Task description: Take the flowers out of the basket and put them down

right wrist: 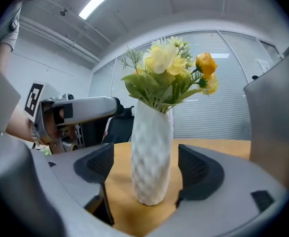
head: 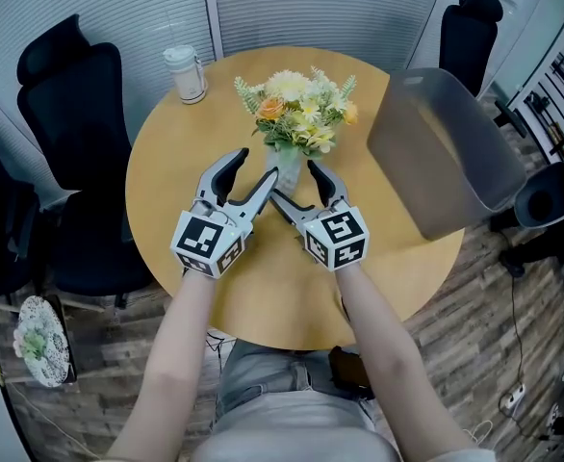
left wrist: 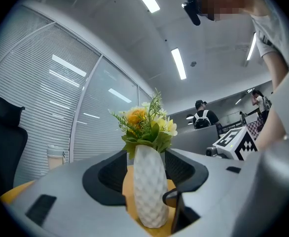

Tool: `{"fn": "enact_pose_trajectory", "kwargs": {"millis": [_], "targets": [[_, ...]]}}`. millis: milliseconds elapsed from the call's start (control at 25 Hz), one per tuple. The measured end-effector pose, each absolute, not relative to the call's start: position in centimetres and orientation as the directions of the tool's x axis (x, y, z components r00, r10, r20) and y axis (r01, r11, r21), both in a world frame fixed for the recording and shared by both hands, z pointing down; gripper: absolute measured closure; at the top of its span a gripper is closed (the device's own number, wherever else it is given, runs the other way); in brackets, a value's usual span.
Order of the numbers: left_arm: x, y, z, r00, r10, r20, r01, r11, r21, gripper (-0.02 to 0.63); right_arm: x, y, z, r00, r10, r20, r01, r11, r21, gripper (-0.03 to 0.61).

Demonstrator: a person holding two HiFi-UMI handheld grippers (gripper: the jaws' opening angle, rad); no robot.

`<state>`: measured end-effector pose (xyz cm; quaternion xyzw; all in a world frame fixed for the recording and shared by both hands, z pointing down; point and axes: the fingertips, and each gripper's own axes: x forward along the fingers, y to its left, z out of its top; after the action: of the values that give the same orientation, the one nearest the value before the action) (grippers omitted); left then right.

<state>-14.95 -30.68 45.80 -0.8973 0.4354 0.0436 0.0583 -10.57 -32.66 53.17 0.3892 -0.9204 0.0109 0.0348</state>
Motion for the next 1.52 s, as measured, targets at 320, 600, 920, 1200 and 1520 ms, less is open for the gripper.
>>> {"fn": "enact_pose_trajectory", "kwargs": {"millis": [320,600,920,1200,1520], "targets": [[-15.1,-29.5,45.0,0.615,-0.782,-0.105,-0.788,-0.614,-0.049,0.387,-9.5,-31.1,51.2,-0.705,-0.704,0.085,-0.708,0.706,-0.03,0.178],[-15.0,-28.6,43.1,0.607,-0.788,-0.102,-0.793,-0.608,-0.031,0.387,-8.9,-29.4,48.6,-0.715,-0.694,0.086,-0.698,0.714,-0.045,0.181],[-15.1,-26.8,41.5,0.596,-0.8,-0.077,-0.802,-0.597,-0.002,0.387,-8.1,-27.5,46.0,-0.729,-0.676,0.11,-0.683,0.729,-0.049,0.241],[-15.1,-26.5,39.3,0.582,-0.81,-0.074,-0.812,-0.584,0.006,0.387,-7.3,-26.9,43.8,-0.727,-0.679,0.105,-0.687,0.723,-0.075,0.288],[-14.7,-25.8,37.1,0.579,-0.811,-0.084,-0.813,-0.582,0.007,0.388,-6.6,-26.0,41.1,-0.725,-0.684,0.081,-0.689,0.719,-0.086,0.337]]}}
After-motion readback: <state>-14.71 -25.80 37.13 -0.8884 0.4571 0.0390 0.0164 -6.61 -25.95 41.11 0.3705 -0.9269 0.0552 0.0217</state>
